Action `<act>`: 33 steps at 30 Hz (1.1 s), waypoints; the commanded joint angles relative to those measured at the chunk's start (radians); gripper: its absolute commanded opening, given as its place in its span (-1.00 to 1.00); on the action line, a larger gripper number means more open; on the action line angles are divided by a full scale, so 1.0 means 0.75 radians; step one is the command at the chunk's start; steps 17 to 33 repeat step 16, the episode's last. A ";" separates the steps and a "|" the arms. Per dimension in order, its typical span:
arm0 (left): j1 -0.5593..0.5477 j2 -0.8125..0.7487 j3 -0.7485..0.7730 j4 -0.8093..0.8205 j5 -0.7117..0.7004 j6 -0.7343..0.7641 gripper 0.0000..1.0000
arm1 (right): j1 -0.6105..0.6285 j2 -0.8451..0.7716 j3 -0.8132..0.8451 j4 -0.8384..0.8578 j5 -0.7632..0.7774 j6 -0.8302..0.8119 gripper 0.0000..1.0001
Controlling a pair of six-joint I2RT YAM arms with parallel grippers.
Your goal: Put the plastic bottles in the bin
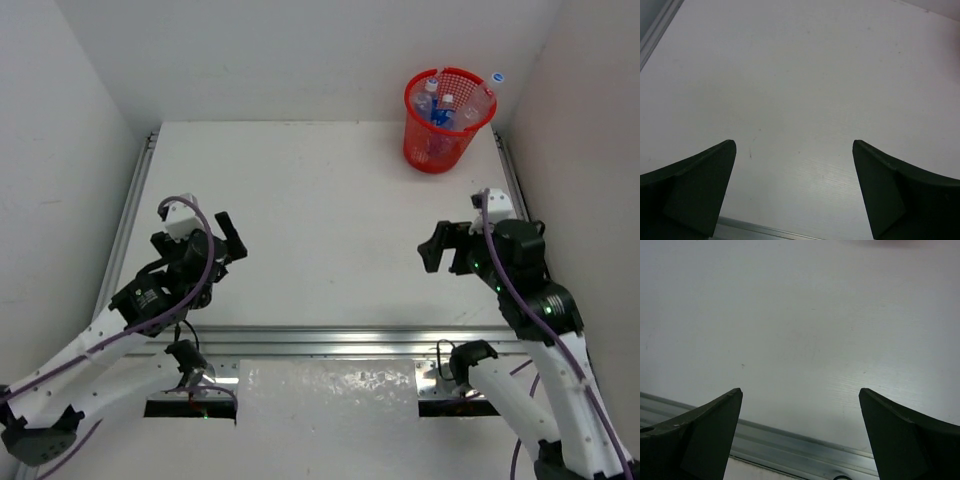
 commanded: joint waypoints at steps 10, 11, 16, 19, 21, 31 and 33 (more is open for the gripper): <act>0.293 -0.139 -0.108 0.195 0.336 0.164 0.99 | 0.002 -0.347 -0.089 -0.197 0.085 0.052 0.98; 0.293 -0.151 -0.112 0.201 0.334 0.166 0.99 | 0.002 -0.351 -0.093 -0.199 0.080 0.046 0.98; 0.293 -0.176 -0.128 0.233 0.365 0.192 0.99 | 0.002 -0.343 -0.104 -0.203 0.055 0.052 0.98; 0.293 -0.176 -0.128 0.233 0.365 0.192 0.99 | 0.002 -0.343 -0.104 -0.203 0.055 0.052 0.98; 0.293 -0.176 -0.128 0.233 0.365 0.192 0.99 | 0.002 -0.343 -0.104 -0.203 0.055 0.052 0.98; 0.293 -0.176 -0.128 0.233 0.365 0.192 0.99 | 0.002 -0.343 -0.104 -0.203 0.055 0.052 0.98; 0.293 -0.176 -0.128 0.233 0.365 0.192 0.99 | 0.002 -0.343 -0.104 -0.203 0.055 0.052 0.98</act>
